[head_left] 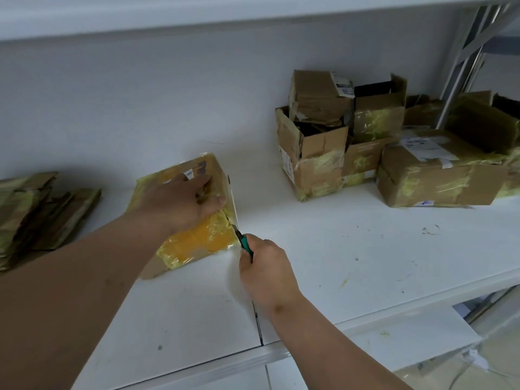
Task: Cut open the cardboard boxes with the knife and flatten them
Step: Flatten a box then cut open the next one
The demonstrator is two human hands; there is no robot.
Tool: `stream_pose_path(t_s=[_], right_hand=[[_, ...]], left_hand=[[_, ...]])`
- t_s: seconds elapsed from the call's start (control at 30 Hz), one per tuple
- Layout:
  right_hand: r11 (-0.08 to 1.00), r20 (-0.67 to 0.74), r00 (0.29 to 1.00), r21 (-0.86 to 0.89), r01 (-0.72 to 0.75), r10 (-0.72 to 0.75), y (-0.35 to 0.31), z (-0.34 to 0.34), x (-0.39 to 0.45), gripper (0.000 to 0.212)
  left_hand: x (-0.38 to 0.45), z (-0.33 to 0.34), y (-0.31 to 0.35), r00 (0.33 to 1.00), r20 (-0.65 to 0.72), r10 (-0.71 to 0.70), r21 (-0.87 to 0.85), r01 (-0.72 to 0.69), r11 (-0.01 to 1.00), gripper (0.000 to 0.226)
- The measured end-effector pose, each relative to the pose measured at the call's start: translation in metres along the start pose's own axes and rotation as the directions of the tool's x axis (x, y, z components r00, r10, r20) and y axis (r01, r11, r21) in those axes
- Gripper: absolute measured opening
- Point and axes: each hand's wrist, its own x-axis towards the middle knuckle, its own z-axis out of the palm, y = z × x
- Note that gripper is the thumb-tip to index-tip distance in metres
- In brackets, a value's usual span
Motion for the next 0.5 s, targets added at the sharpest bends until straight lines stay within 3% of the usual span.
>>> stream_pose_path(t_s=[0.23, 0.5], right_hand=[[0.997, -0.054, 0.997, -0.062, 0.043, -0.047, -0.005, 0.007, 0.007, 0.045], [0.992, 0.001, 1.0, -0.126, -0.008, 0.008, -0.008, 0.005, 0.014, 0.029]], left_hand=[[-0.001, -0.004, 0.002, 0.999, 0.005, 0.035, 0.088, -0.035, 0.995, 0.079], [0.007, -0.007, -0.005, 0.996, -0.048, 0.075, 0.118, -0.069, 0.991, 0.085]])
